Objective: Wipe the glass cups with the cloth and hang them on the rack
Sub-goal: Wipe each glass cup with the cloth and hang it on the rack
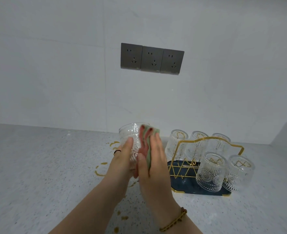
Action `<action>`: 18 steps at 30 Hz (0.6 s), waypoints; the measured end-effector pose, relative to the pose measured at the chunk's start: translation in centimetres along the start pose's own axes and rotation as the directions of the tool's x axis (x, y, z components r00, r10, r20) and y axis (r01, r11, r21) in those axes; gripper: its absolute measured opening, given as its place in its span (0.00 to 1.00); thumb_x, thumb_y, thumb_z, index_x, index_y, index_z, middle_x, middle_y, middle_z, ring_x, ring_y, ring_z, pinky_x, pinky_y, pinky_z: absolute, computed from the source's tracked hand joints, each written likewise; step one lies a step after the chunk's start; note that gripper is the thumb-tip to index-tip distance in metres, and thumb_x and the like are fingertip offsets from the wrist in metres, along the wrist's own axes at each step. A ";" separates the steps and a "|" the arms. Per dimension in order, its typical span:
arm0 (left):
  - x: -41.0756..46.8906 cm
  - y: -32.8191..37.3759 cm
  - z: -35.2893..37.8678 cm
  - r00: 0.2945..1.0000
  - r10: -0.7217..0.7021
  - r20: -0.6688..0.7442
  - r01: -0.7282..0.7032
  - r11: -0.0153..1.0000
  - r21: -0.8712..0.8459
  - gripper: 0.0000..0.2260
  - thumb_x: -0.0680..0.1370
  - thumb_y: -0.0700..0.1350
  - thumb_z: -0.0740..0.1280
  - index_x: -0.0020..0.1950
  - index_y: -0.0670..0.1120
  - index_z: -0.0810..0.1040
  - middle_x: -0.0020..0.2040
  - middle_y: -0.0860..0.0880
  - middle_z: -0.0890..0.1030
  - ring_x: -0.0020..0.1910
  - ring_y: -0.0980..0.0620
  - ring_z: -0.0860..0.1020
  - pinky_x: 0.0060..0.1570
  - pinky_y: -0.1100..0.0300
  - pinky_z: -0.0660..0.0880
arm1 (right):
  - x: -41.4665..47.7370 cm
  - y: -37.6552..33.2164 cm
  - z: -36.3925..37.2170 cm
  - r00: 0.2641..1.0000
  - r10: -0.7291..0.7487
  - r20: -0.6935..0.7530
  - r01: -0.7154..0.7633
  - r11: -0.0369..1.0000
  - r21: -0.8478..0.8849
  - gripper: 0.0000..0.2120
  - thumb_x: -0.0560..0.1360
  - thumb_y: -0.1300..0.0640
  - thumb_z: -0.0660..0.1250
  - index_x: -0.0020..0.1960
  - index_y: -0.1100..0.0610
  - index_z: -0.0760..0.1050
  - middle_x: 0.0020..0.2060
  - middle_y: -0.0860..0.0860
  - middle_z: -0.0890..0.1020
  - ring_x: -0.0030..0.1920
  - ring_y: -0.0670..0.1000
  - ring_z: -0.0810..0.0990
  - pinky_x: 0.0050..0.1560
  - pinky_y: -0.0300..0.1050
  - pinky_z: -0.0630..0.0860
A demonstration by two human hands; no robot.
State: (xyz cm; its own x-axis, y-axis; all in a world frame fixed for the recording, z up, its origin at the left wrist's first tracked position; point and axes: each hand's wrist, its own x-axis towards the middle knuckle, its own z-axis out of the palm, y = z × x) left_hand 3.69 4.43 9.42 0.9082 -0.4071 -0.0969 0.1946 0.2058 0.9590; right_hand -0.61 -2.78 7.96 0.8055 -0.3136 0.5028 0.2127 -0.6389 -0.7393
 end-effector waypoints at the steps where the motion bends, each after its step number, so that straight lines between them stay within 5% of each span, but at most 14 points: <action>1: 0.0 0.0 -0.1 1.000 0.016 0.025 -0.016 1.000 0.002 0.28 0.69 0.65 0.60 0.56 0.45 0.78 0.49 0.35 0.80 0.42 0.43 0.79 0.40 0.52 0.76 | -0.1 -0.3 0.1 0.998 -0.061 -0.013 0.061 0.997 -0.057 0.28 0.69 0.31 0.44 0.66 0.37 0.43 0.71 0.36 0.47 0.70 0.34 0.46 0.67 0.23 0.42; 4: -0.4 0.4 -0.5 0.992 0.074 0.106 -0.066 0.995 -0.073 0.18 0.69 0.62 0.66 0.42 0.48 0.83 0.47 0.38 0.78 0.42 0.43 0.75 0.43 0.52 0.71 | 0.2 -0.4 0.0 0.997 -0.083 -0.006 0.084 0.994 0.063 0.26 0.71 0.31 0.46 0.67 0.37 0.49 0.70 0.37 0.55 0.70 0.34 0.54 0.68 0.27 0.51; 6: -0.8 0.9 -0.5 0.983 0.115 0.146 -0.091 0.983 -0.161 0.16 0.68 0.59 0.63 0.41 0.50 0.85 0.47 0.40 0.81 0.43 0.41 0.78 0.45 0.52 0.75 | 1.0 -0.5 -0.8 0.996 0.054 0.071 -0.079 0.903 0.422 0.23 0.74 0.37 0.52 0.68 0.39 0.59 0.59 0.45 0.72 0.54 0.36 0.72 0.53 0.30 0.70; 7: -1.0 1.1 -0.5 0.977 0.138 0.160 -0.106 0.975 -0.194 0.16 0.67 0.57 0.61 0.41 0.51 0.85 0.47 0.42 0.83 0.44 0.43 0.80 0.46 0.52 0.76 | 1.4 -0.5 -1.1 0.985 0.114 0.132 -0.169 0.812 0.558 0.21 0.76 0.42 0.53 0.67 0.44 0.64 0.52 0.47 0.75 0.45 0.36 0.74 0.43 0.29 0.72; 9: -0.9 1.3 -0.4 0.975 0.170 0.147 -0.138 0.969 -0.205 0.16 0.65 0.56 0.62 0.42 0.50 0.85 0.47 0.45 0.85 0.45 0.45 0.82 0.50 0.49 0.76 | 1.8 -0.1 -1.4 0.967 0.166 0.195 -0.253 0.725 0.640 0.18 0.79 0.49 0.50 0.65 0.50 0.68 0.49 0.49 0.78 0.41 0.39 0.76 0.37 0.30 0.72; 12: -0.6 1.3 -0.7 0.978 0.164 0.127 -0.144 0.978 -0.150 0.19 0.68 0.58 0.62 0.43 0.45 0.83 0.40 0.42 0.83 0.39 0.45 0.80 0.41 0.55 0.77 | 1.1 -1.2 -0.7 0.990 0.077 0.120 -0.126 0.865 0.485 0.19 0.76 0.40 0.51 0.67 0.40 0.61 0.54 0.47 0.74 0.51 0.39 0.74 0.52 0.35 0.74; 14: -0.5 1.4 -0.7 0.981 0.151 0.124 -0.139 0.985 -0.106 0.22 0.70 0.63 0.63 0.45 0.44 0.81 0.44 0.39 0.80 0.42 0.45 0.77 0.43 0.56 0.74 | 0.5 -1.4 0.3 0.984 -0.178 -0.018 0.179 0.973 0.142 0.25 0.75 0.35 0.45 0.70 0.41 0.56 0.69 0.50 0.65 0.68 0.47 0.63 0.71 0.43 0.58; 16: -0.5 1.3 -0.8 0.988 0.127 0.090 -0.112 0.982 -0.152 0.23 0.65 0.63 0.65 0.48 0.46 0.81 0.53 0.41 0.81 0.50 0.45 0.79 0.51 0.54 0.73 | 0.7 -0.8 0.7 0.941 -0.338 -0.029 0.335 0.939 -0.079 0.25 0.77 0.39 0.42 0.70 0.47 0.55 0.72 0.48 0.56 0.72 0.47 0.53 0.72 0.36 0.48; 18: -0.7 1.3 -0.8 0.985 0.140 0.104 -0.117 0.971 -0.207 0.20 0.66 0.61 0.64 0.46 0.49 0.83 0.50 0.42 0.82 0.48 0.45 0.79 0.47 0.54 0.73 | 1.3 -0.9 0.1 0.975 -0.221 0.010 0.220 0.974 0.062 0.23 0.76 0.37 0.43 0.68 0.42 0.56 0.68 0.49 0.64 0.66 0.46 0.65 0.69 0.39 0.60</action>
State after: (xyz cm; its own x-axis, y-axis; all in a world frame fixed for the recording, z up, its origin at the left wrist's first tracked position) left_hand 3.58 5.68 10.47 0.8831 -0.4644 0.0668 0.1599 0.4318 0.8877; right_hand 0.28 -2.58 9.20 0.7443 -0.1576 0.6490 0.4184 -0.6475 -0.6370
